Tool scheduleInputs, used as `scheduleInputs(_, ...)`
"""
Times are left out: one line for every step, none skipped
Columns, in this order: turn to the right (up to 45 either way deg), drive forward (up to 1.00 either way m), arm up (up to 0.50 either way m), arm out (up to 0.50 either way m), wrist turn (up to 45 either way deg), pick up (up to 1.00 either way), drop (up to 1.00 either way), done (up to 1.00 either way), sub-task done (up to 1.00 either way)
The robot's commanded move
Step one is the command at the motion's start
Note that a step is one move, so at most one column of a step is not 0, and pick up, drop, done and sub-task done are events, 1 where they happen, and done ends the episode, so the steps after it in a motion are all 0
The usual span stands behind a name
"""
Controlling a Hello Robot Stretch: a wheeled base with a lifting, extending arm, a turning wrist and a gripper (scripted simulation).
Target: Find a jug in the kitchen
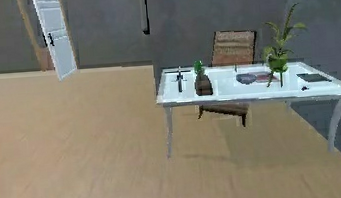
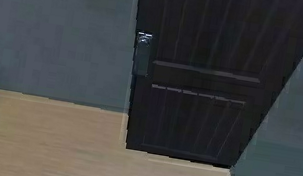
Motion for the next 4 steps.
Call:
scheduleInputs(-6.0, 0.00, 0.00, 0.00, 0.0, 0.00, 0.00, 0.00, 0.00)
scheduleInputs(0.0, 0.30, 0.00, 0.00, 0.0, 0.00, 0.00, 0.00, 0.00)
scheduleInputs(-21.0, 0.00, 0.00, 0.00, 0.0, 0.00, 0.00, 0.00, 0.00)
scheduleInputs(0.0, 1.00, 0.00, 0.00, 0.0, 0.00, 0.00, 0.00, 0.00)
